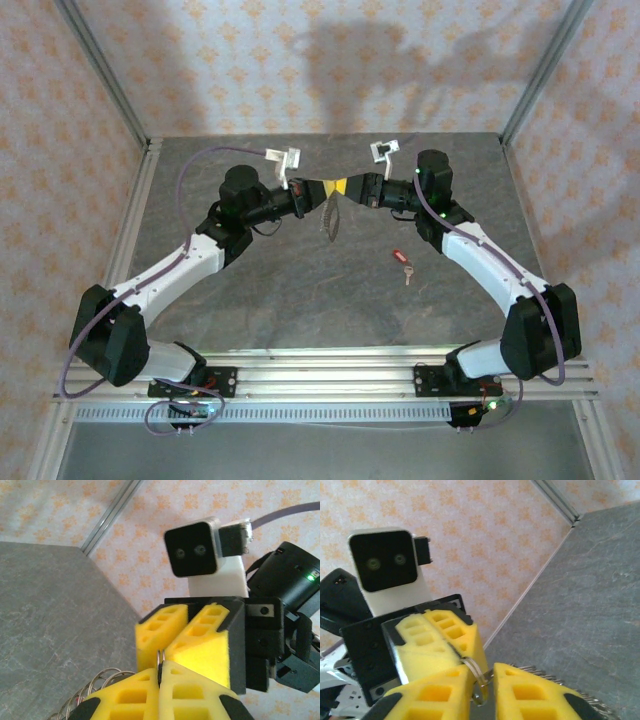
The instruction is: Put the keys on the keyring
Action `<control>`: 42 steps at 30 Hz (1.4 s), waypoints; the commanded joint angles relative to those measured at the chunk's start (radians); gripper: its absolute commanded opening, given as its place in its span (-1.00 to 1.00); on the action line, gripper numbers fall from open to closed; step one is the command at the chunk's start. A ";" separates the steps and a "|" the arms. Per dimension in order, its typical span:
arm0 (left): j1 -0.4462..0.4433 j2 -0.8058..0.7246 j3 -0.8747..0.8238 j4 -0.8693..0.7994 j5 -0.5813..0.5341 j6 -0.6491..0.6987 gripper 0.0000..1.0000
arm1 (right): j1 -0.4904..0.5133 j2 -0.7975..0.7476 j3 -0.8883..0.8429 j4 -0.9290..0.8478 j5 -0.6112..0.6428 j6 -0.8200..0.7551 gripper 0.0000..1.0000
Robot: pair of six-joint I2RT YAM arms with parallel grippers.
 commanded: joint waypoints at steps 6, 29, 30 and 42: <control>-0.023 -0.018 0.052 -0.079 0.039 0.130 -1.00 | -0.100 -0.129 -0.050 0.057 0.031 0.054 -0.23; 0.032 0.173 0.501 -0.523 0.319 0.433 -1.00 | -0.130 -0.138 0.053 -0.177 0.028 -0.114 -0.18; 0.036 0.184 0.517 -0.535 0.330 0.442 -1.00 | -0.134 -0.140 0.064 -0.202 0.029 -0.151 -0.19; 0.057 0.284 0.697 -0.723 0.448 0.560 -1.00 | -0.180 -0.087 0.115 -0.192 -0.158 -0.176 -0.29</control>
